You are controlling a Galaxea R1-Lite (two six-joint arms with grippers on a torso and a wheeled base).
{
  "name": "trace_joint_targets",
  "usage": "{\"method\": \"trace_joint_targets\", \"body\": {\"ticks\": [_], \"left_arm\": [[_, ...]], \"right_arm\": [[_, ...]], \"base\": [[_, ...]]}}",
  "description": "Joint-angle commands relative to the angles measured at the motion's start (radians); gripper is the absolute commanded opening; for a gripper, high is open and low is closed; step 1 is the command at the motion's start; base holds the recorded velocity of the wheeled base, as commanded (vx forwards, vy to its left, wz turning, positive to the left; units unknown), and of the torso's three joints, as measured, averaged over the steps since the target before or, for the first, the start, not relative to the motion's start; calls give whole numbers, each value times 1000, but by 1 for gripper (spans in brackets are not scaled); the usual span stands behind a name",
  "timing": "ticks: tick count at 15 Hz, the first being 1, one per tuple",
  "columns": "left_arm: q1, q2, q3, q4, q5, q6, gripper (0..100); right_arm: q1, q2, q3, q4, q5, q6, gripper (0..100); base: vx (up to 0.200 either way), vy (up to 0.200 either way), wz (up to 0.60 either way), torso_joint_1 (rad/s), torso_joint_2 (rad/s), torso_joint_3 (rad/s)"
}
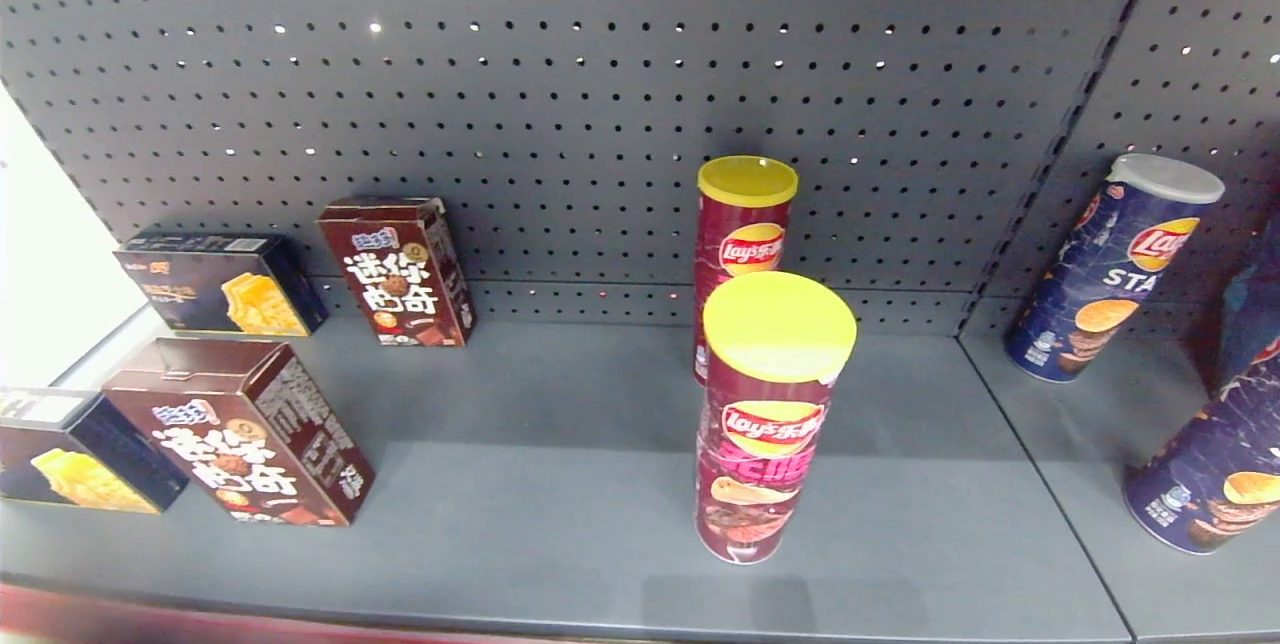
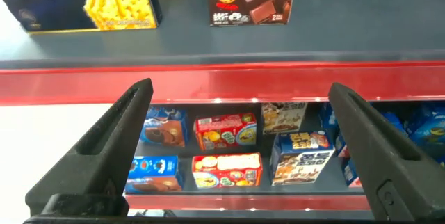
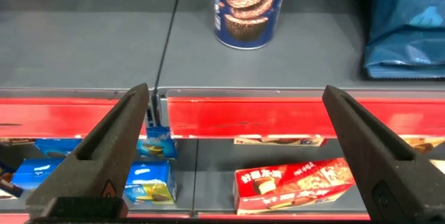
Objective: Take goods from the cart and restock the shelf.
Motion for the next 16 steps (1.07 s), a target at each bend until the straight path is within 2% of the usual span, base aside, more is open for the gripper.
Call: {"method": "trace_joint_targets", "body": {"ticks": [1, 4, 6, 16], "left_arm": [[0, 2, 0, 0, 1, -1, 100], [0, 2, 0, 0, 1, -1, 100], [0, 2, 0, 0, 1, -1, 100], [-1, 2, 0, 0, 1, 1, 100]], "right_arm": [[0, 1, 0, 1, 0, 0, 100], [0, 1, 0, 1, 0, 0, 100], [0, 1, 0, 1, 0, 0, 100], [0, 1, 0, 1, 0, 0, 100]], "base": [[0, 0, 0, 0, 0, 0], [0, 0, 0, 0, 0, 0], [0, 0, -600, 5, 10, 5], [0, 0, 0, 0, 0, 0]]}}
